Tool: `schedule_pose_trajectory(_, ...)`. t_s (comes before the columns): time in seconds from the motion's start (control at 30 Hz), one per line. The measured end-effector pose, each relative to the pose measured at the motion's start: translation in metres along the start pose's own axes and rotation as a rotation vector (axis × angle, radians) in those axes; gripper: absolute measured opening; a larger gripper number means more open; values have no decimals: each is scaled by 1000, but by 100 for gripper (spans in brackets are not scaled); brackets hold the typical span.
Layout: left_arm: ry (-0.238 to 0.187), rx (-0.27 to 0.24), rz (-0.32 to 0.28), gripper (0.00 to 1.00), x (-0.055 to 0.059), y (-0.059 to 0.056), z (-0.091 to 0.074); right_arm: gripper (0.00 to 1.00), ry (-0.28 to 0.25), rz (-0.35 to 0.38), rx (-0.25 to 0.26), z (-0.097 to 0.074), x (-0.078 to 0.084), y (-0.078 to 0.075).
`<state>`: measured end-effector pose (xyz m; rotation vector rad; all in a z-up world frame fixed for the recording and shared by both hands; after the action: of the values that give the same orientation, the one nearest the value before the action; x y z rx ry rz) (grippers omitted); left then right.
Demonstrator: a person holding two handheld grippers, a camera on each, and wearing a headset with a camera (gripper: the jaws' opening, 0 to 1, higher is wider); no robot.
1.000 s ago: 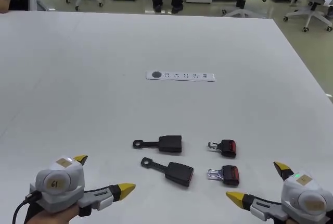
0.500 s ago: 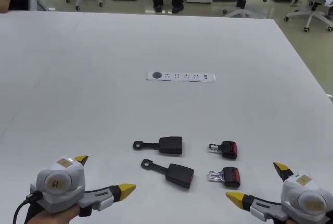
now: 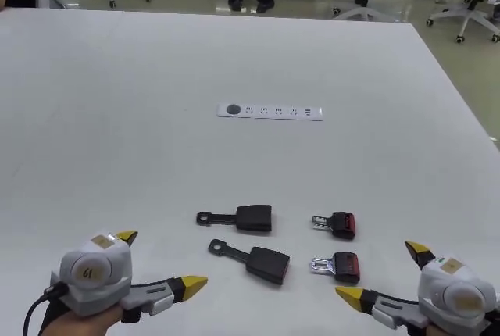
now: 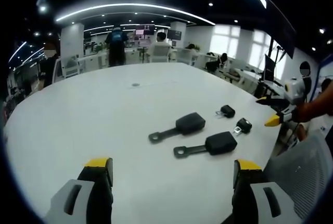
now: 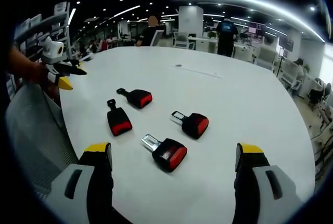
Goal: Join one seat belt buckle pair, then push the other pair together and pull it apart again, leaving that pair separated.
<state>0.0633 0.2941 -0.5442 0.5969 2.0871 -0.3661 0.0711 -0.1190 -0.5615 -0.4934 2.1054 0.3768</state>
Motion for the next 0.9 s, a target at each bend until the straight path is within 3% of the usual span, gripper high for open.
schedule_pose_trajectory(0.9,33,71,39,97,-8,-7,25,98,52,-38,-73,14,-3,-1)
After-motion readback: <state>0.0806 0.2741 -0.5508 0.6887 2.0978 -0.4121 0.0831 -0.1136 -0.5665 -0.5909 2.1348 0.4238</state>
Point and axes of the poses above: the centre of the closed fingertips' face, and the gripper's own axes: z roughly forward along the fingers, y roughly to its left, x roughly out of its underside, the point moved 10 cm from there along -z, roughly backward along the fingers, and after that the axes turned 6 degrees about z, right-handed, at the moved point
